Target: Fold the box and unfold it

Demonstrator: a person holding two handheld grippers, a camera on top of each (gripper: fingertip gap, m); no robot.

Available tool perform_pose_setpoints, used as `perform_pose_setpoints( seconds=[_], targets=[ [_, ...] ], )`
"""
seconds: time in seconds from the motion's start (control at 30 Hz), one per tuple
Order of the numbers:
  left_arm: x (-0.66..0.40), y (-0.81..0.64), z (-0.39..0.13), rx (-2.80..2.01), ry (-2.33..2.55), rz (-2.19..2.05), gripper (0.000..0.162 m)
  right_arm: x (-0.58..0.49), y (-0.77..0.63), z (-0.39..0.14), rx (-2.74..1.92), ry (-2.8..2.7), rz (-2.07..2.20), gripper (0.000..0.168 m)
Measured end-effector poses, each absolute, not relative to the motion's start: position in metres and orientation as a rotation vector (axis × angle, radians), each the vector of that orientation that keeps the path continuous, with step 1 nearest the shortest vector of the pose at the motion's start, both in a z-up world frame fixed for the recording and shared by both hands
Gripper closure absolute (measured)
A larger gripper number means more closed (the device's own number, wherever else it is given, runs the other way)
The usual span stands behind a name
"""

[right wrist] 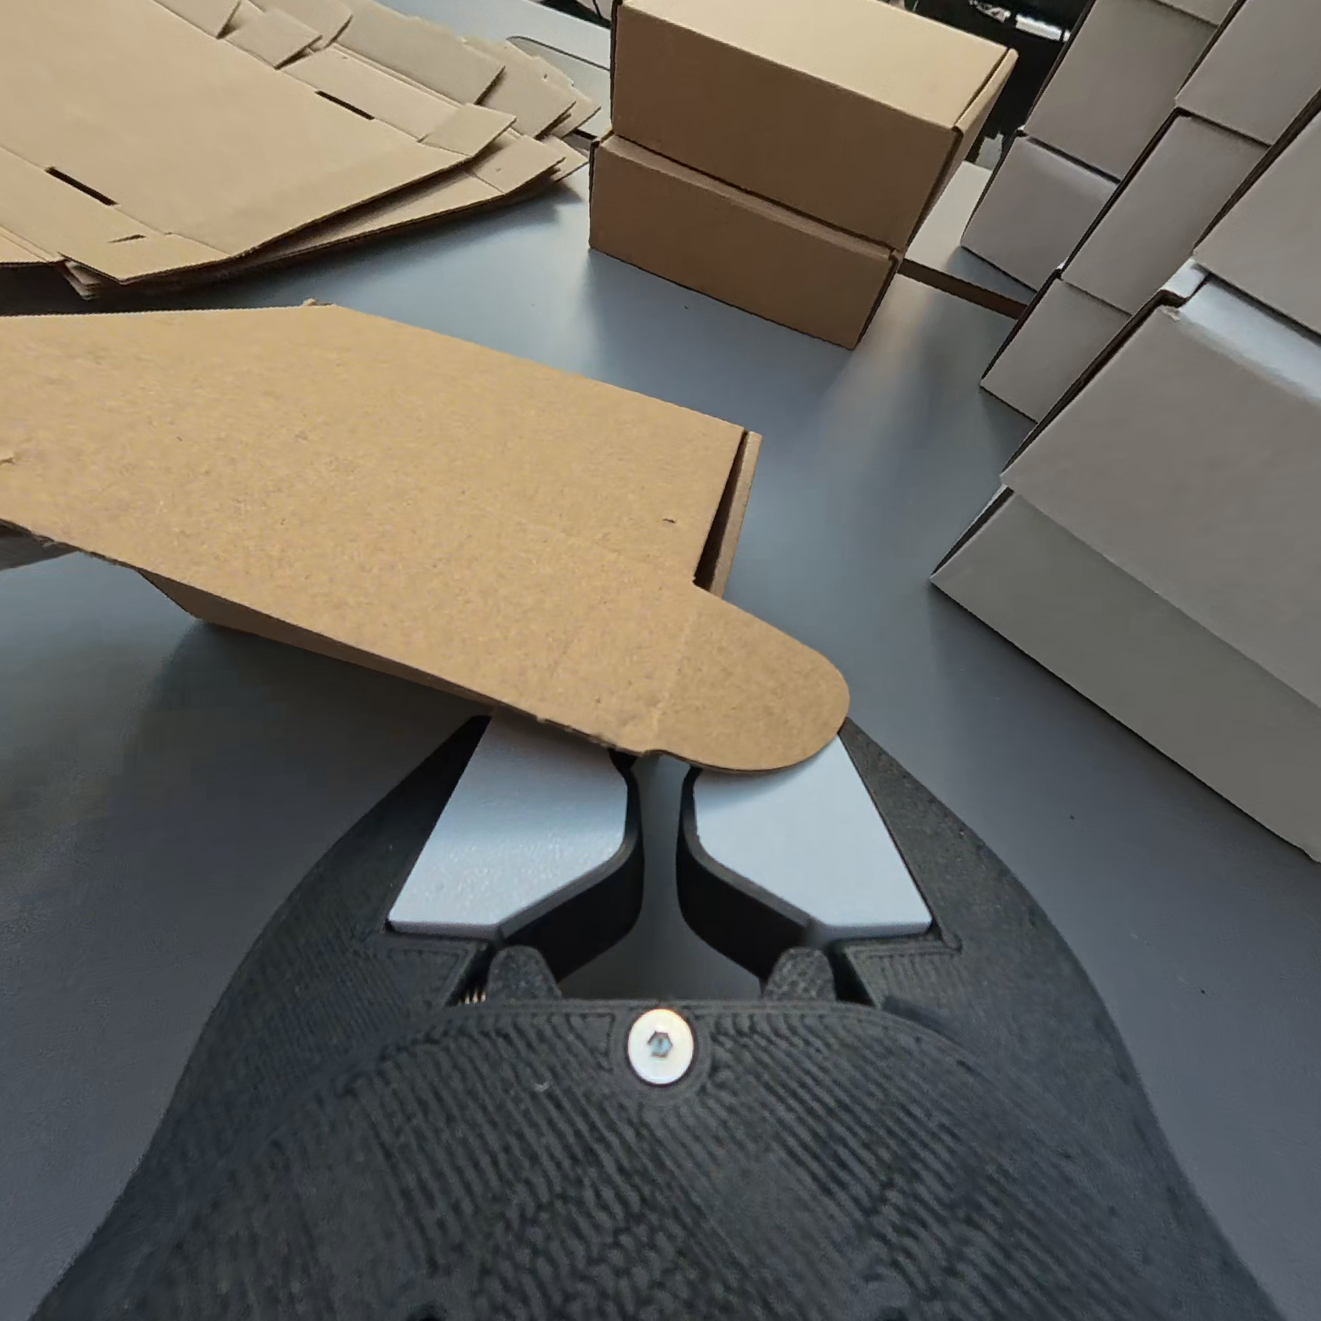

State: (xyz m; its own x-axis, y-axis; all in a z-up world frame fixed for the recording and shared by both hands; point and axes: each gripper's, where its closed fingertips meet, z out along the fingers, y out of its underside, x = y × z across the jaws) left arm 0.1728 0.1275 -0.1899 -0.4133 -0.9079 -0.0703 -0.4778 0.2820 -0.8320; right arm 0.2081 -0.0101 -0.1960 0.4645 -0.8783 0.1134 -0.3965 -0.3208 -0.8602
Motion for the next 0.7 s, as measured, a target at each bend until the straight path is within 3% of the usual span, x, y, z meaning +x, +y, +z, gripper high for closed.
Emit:
perform_pose_setpoints(
  seconds=[0.07,0.17,0.33,0.57,0.7],
  targets=[
    [0.159,0.140,-0.189,-1.182,2.110,-1.018,0.125,0.208,-0.010,-0.196,-1.916,1.051,-0.767,0.165],
    [0.150,0.166,-0.163,-1.177,2.124,-1.180,0.139,0.209,-0.009,-0.196,-1.923,1.027,-0.770,0.164],
    [0.148,0.151,-0.093,-1.148,2.179,-1.804,0.162,0.210,-0.008,-0.196,-1.925,1.006,-0.760,0.165],
    [0.179,0.118,-0.118,-1.441,2.505,-2.114,0.162,0.209,-0.007,-0.196,-1.929,0.993,-0.758,0.165],
    [0.193,0.118,-0.154,-1.672,2.594,-1.968,0.162,0.208,-0.007,-0.196,-1.932,0.986,-0.757,0.165]
  ],
)
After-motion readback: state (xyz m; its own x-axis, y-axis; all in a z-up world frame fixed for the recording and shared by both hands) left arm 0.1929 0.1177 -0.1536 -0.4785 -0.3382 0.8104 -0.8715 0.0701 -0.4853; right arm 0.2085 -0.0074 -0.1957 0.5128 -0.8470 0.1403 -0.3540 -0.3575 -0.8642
